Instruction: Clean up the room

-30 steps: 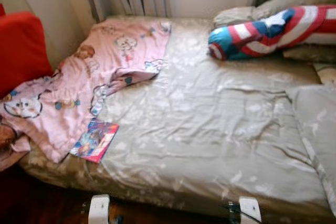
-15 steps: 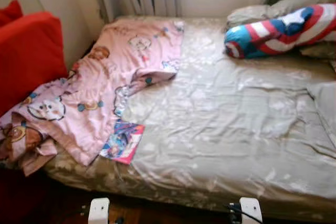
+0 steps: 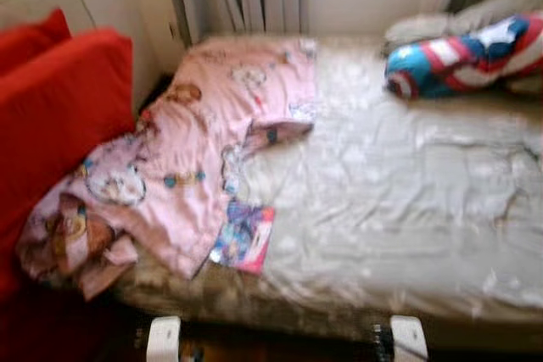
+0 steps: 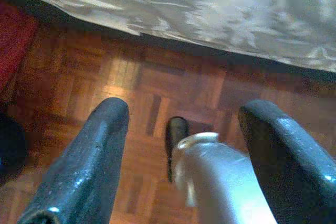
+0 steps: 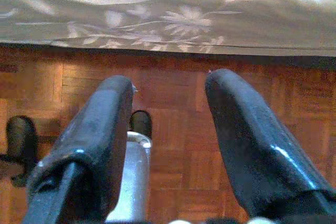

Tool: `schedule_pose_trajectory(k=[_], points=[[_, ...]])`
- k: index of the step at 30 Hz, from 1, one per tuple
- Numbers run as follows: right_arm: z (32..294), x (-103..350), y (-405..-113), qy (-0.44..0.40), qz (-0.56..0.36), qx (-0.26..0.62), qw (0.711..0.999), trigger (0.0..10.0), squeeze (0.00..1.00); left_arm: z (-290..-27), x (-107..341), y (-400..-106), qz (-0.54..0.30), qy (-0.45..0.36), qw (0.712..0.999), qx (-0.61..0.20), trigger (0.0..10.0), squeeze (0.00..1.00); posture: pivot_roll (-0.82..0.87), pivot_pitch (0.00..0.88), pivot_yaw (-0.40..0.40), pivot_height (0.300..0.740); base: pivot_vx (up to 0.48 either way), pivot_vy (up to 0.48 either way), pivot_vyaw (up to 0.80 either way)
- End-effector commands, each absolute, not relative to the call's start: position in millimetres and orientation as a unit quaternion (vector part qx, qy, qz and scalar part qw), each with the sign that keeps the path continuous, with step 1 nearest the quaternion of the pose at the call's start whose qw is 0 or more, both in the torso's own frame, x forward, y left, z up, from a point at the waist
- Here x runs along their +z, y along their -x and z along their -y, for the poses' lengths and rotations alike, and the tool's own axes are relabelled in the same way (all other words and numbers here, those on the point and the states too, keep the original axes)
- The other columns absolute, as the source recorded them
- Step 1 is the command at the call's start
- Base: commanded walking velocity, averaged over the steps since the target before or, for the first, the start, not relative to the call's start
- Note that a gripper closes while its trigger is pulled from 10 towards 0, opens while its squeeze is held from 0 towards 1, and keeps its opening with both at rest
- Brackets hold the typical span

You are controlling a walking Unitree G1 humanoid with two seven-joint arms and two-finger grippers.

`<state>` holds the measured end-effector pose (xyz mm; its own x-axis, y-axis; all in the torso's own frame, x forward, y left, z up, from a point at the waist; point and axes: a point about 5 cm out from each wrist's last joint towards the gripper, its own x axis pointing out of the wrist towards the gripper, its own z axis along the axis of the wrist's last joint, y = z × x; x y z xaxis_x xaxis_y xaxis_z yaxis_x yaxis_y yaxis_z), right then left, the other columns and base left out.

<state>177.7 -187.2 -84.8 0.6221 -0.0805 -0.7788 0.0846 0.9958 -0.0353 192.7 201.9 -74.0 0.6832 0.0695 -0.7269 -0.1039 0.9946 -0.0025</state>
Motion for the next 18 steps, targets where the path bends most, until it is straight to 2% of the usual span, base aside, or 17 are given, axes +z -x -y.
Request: schedule_pose_trajectory(k=[1,11,18], points=[[177,-85,-180,-0.009,-0.431,-0.034,0.902,10.0,0.0,-210,-79,-180,-0.415,0.022,0.907,0.065,10.0,0.0,-0.04,0.061,0.018,0.74,0.0,0.48,0.0],[175,-83,-186,-0.01,-0.427,-0.032,0.903,10.0,0.0,-210,-77,-186,-0.411,0.02,0.909,0.066,10.0,0.0,-0.05,0.011,0.031,0.74,0.0,0.453,0.0],[175,-81,-190,-0.011,-0.426,-0.037,0.904,10.0,0.0,-210,-75,-191,-0.409,0.016,0.91,0.065,10.0,0.0,-0.06,0.0,0.048,0.74,0.0,0.0,0.0]])
